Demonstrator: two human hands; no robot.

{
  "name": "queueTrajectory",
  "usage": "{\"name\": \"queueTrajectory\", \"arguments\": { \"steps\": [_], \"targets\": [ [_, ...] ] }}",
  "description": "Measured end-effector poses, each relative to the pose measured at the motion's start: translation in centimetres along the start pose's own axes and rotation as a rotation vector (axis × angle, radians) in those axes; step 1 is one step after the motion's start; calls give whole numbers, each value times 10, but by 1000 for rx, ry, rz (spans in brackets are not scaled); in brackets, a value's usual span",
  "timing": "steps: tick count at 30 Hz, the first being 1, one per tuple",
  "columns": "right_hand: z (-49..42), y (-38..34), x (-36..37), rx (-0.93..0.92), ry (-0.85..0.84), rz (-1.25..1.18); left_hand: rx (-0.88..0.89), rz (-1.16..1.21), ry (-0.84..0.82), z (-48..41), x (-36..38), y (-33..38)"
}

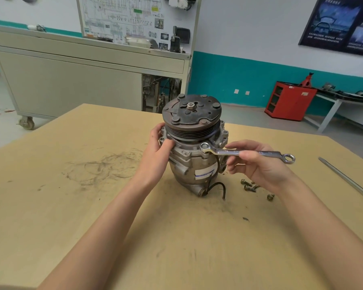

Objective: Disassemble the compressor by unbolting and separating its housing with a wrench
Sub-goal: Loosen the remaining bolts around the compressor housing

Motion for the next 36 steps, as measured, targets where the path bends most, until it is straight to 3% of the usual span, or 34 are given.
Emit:
{"name": "queueTrajectory", "arguments": {
  "steps": [6,10,13,16,17,19,28,36],
  "targets": [
    [-9,3,1,-4,-18,-153,-11,5,-10,-1,0,-2],
    [5,-20,16,-191,44,21,-3,7,-6,-1,-1,-2],
    [23,-37,50,-404,210,528,1,22,-5,-2,-1,-3],
    [36,-40,99,-713,416,1463,16,37,-9,-2,0,-3],
    [36,-35,112,-752,450,1699,18,44,-5,-2,0,-3],
    [32,-27,125,-717,485,1907,21,48,0,-2,0,-3],
    [20,-9,148,-453,574,2068,28,22,5,-3,-2,-8],
    [13,7,143,-529,579,2055,4,15,15,-3,0,-5]
  ]
}}
Point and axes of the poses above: each hand's wrist, its own z-axis away from the middle knuckle, its own x-axis out of the palm, y = z × x, the point moved 4 cm from there along -z, towards the middle knuckle, and after that the axes turned 10 degrees about -y, right-handed, at the moved point
